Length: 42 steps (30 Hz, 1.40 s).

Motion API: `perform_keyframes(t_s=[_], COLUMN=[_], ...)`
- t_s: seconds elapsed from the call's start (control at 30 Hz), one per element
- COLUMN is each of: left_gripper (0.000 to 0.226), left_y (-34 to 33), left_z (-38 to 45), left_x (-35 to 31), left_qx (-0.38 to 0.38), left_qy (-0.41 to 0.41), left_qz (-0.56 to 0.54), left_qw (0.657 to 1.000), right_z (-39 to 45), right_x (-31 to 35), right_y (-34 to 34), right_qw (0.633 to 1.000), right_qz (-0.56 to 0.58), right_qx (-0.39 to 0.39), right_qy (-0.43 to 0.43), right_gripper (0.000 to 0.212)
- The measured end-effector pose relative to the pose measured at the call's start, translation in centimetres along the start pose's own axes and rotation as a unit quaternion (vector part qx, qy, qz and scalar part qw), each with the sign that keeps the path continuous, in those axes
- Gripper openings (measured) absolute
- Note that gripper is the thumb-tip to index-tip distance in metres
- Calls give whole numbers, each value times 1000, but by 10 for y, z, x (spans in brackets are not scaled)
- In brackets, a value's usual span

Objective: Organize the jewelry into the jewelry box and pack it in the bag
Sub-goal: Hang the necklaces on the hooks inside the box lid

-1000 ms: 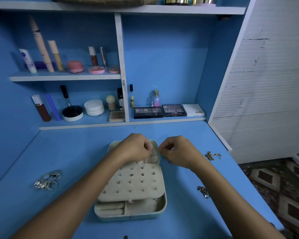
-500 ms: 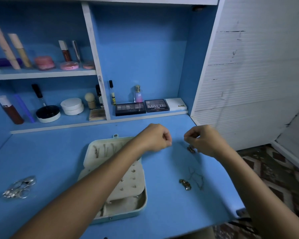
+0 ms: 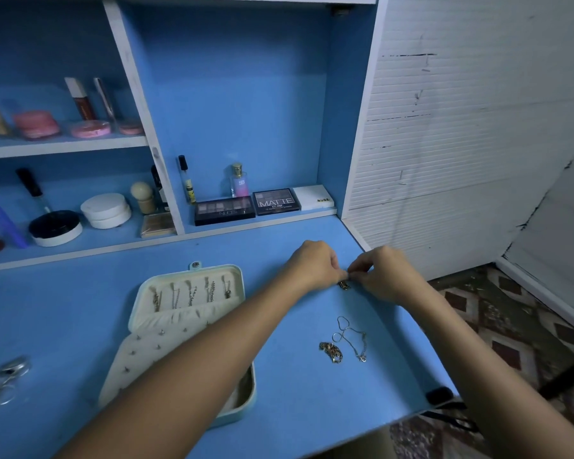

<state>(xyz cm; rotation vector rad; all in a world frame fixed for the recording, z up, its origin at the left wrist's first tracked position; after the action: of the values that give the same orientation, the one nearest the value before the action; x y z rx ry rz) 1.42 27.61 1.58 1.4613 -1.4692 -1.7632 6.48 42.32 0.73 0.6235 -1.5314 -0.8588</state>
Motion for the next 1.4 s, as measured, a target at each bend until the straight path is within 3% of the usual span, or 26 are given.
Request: perform_keyframes(t_s=[0.33, 0.63, 1.03, 1.4], left_gripper=[4, 14, 9, 9], left_y=[13, 18, 28, 37], left_z=[3, 3, 4, -5], left_x=[8, 12, 17, 18], left_qx=[56, 67, 96, 128], left_qy=[9, -13, -10, 2], left_qz=[32, 46, -15, -125], left_qw=[998, 997, 995, 984], right_z=[-2, -4, -7, -8], right_x=[-4, -3, 3, 8], right_y=[-1, -3, -8, -10], right_qw=[1000, 1000, 999, 999], right_qz=[-24, -13, 8, 16], right_qx=[-2, 7, 19, 11], right_qy=[-11, 2, 39, 29], right_gripper=[12, 16, 24, 7])
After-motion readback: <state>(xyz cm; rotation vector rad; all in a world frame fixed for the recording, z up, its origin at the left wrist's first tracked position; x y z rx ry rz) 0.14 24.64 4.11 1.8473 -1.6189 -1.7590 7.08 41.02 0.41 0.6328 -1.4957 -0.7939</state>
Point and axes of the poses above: each hand's wrist, its own z-axis towards the middle knuckle, its own y-axis out of the back of the hand, x = y × z, the point moved 1 cm from there along z, towards the middle knuckle, and after that the axes turned 7 degrees about z, right-handed, at the moved point
